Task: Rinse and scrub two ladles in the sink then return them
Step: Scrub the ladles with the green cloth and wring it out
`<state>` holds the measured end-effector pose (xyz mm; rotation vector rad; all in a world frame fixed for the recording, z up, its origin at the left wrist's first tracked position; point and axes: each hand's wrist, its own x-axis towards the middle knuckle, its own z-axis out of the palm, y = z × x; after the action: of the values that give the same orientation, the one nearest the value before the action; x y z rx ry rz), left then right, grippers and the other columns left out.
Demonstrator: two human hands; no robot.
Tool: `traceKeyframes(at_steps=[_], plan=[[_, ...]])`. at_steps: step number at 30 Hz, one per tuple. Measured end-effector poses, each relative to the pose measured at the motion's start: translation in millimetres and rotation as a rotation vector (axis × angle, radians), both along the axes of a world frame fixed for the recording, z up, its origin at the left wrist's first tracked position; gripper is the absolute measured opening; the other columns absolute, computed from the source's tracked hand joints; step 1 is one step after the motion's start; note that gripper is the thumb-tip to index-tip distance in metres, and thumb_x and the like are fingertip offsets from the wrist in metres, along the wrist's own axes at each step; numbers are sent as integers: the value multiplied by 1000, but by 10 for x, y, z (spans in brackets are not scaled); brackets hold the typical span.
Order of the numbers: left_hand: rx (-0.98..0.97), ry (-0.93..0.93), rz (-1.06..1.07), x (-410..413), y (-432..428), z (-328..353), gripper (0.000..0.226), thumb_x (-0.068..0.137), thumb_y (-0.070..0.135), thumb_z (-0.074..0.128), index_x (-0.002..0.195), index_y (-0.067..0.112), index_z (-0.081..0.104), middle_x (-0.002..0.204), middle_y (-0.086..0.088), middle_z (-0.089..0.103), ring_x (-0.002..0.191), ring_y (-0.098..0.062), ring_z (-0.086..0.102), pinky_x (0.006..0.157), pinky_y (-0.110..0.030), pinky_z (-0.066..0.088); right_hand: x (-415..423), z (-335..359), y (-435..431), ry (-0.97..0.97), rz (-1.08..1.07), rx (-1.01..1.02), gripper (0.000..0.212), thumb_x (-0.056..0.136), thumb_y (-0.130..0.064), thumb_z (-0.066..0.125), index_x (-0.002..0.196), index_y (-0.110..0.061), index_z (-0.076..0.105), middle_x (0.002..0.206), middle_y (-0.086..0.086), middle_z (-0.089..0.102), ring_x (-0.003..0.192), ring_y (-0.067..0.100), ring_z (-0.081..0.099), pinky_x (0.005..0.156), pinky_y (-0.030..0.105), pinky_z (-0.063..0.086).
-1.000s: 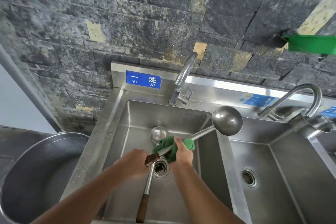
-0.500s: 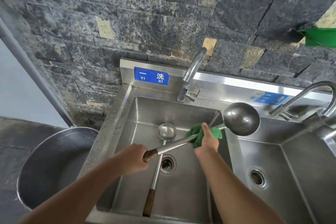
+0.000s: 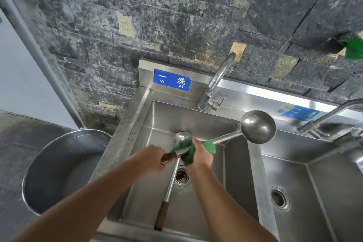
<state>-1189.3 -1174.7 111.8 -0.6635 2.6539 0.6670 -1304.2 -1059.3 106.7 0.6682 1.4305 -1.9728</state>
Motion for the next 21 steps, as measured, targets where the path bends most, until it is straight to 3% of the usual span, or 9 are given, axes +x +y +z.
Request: traceKeyframes(at_steps=[2, 6, 11, 15, 17, 19, 21], plan=[[-4, 2, -24, 152, -125, 12, 13, 78, 23, 60, 90, 17, 64, 72, 3, 57, 69, -20, 62, 61, -30, 49, -195, 21, 83, -11, -45, 47, 36, 80, -12, 79, 108, -2, 60, 97, 18, 69, 80, 38, 71, 66, 56, 60], [29, 26, -13, 357, -271, -38, 12, 74, 22, 60, 82, 16, 66, 66, 3, 59, 59, -15, 56, 58, -28, 47, -463, 133, 243, -15, -53, 88, 19, 85, -11, 73, 92, -4, 57, 86, 13, 63, 69, 30, 65, 55, 43, 55], [82, -79, 33, 573, -395, -109, 11, 74, 24, 59, 79, 19, 66, 70, -2, 67, 57, -13, 58, 60, -30, 53, -672, 130, 457, -12, -150, 135, 35, 84, -15, 74, 112, -10, 54, 86, 8, 57, 70, 26, 60, 51, 37, 49], [27, -168, -3, 484, -393, -70, 8, 78, 24, 58, 71, 21, 58, 70, -2, 66, 62, -19, 64, 68, -35, 59, -536, 70, 458, -62, -184, 119, 38, 84, -16, 73, 115, -10, 53, 98, 9, 60, 70, 25, 59, 51, 32, 47], [-35, -153, -27, 363, -353, -38, 13, 80, 22, 57, 68, 22, 51, 66, 3, 57, 65, -19, 60, 67, -32, 54, -446, 44, 455, -79, -163, 114, 33, 86, -14, 70, 113, -7, 53, 90, 11, 58, 70, 25, 59, 58, 39, 53], [-52, -114, -73, 177, -219, 8, 5, 82, 23, 59, 79, 19, 59, 75, 0, 61, 73, -23, 62, 65, -29, 47, -293, 10, 405, -102, -120, 69, 27, 88, -13, 68, 109, -1, 55, 88, 16, 59, 73, 29, 63, 74, 52, 58], [4, -96, -112, -52, -13, 55, 20, 87, 25, 60, 96, 9, 67, 87, -8, 69, 80, -26, 66, 64, -29, 47, -105, -54, 300, -115, -76, -1, 28, 89, -13, 67, 110, 2, 56, 95, 22, 61, 73, 35, 64, 71, 52, 57]])
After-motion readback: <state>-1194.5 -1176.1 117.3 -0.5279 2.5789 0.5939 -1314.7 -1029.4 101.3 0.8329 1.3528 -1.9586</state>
